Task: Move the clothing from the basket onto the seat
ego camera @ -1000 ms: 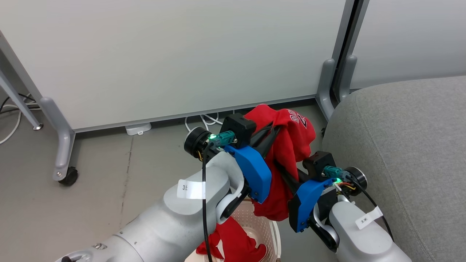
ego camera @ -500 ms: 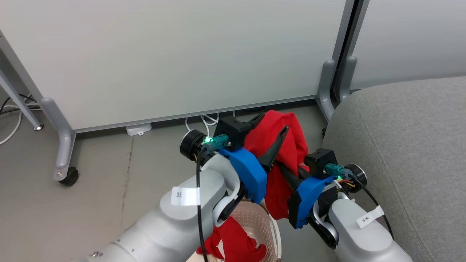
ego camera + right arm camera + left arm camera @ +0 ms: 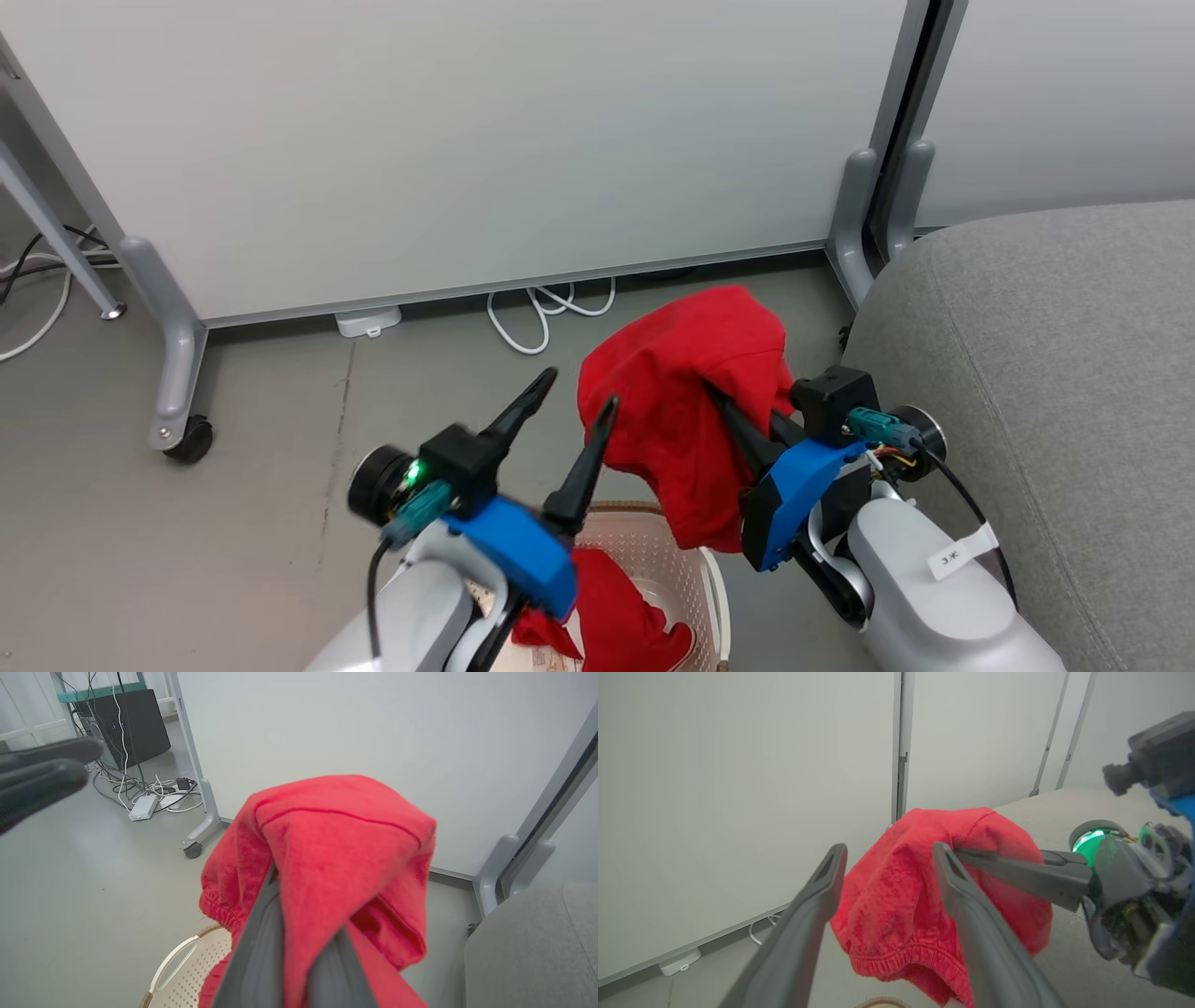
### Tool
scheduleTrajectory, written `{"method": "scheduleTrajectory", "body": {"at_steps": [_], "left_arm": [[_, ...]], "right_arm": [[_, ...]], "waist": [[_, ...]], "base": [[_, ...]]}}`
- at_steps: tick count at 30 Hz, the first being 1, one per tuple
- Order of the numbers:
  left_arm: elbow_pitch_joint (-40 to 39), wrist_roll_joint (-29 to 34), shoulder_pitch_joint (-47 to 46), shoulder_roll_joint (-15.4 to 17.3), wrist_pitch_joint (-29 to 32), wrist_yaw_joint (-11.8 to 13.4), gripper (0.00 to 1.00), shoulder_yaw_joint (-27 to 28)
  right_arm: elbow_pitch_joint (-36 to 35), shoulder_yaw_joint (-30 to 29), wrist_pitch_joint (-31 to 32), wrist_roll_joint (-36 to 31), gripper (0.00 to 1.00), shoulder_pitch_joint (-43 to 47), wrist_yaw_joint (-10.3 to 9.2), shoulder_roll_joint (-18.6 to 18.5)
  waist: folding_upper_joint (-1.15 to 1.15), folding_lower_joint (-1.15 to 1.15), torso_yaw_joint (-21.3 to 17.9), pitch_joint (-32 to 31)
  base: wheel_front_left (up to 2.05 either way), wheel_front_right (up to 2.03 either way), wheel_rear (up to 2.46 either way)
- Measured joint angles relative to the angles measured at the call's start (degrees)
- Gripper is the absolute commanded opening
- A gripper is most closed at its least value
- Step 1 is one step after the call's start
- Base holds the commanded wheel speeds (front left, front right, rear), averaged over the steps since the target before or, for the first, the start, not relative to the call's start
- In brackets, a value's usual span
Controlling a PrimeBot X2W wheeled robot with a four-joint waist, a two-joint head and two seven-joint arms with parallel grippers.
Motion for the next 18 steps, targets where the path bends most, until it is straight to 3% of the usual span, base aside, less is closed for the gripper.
{"method": "scheduleTrajectory", "body": {"at_steps": [5,18], "left_arm": [[-4.3,6.1,8.2,-0.5,0.0,-1.4,1.0,8.6],[-5.5,13.9,17.3,-2.9,0.0,-4.2,1.0,19.9]], "right_arm": [[-2.0,-1.9,0.4,-0.2,0.0,1.3,0.01,-1.1],[-5.7,-5.0,1.8,-1.5,0.0,4.3,0.01,-1.2]], "waist": [[0.0,0.0,1.1,0.0],[0.0,0.0,1.6,-0.1]], "base": [[0.0,0.0,0.0],[0.0,0.0,0.0]]}}
